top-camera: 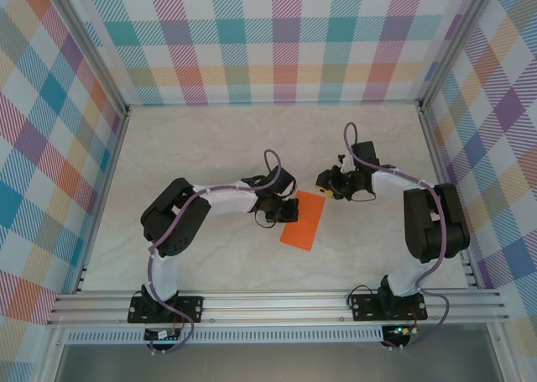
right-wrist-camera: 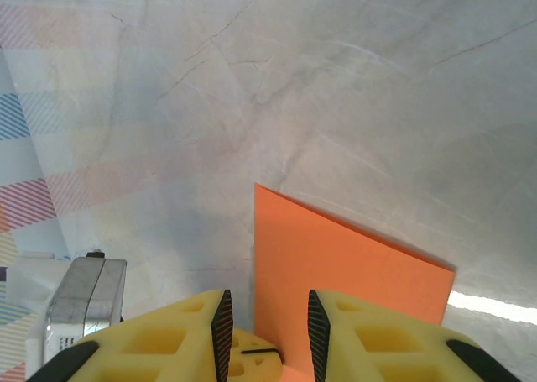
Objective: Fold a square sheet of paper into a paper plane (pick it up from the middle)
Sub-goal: Fold the square sheet of paper in half at the center of the table.
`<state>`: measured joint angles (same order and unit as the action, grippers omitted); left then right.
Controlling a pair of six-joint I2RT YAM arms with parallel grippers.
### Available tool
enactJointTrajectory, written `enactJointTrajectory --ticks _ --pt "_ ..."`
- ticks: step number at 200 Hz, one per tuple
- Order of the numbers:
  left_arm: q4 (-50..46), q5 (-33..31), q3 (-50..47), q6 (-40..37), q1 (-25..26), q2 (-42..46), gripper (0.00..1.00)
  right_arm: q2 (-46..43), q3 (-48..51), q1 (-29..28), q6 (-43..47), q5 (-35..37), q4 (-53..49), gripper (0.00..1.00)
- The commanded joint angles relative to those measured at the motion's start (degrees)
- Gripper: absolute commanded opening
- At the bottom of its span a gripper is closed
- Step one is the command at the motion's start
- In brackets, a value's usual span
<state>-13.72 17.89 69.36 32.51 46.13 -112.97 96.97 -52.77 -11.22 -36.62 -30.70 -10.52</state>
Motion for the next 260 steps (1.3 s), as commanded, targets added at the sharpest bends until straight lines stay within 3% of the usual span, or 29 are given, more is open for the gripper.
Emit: enactJointTrajectory --ticks 1,66,156,196,260 --pt "-7.56 -2.53 -0.83 -0.91 1.14 0.40 0.00 2.77 0.95 0.42 -1.42 -0.85 2.32 0.32" --pt "-6.65 -1.86 -2.06 -1.31 1.07 0.57 0.00 9.01 2.70 0.41 -1.59 2.29 3.09 0.31" --pt "-4.66 -1.48 -3.38 -0.38 1.12 0.82 0.00 -5.39 9.80 -0.30 -3.47 -5.70 3.94 0.34" --pt "-2.78 -1.52 -3.84 -0.49 1.14 1.11 0.00 -5.92 13.87 -4.19 -5.99 -7.36 7.83 0.32" --pt "1.48 -0.58 -6.06 -0.52 1.16 0.81 0.00 -0.13 16.41 -4.57 -1.81 -5.84 7.53 0.33"
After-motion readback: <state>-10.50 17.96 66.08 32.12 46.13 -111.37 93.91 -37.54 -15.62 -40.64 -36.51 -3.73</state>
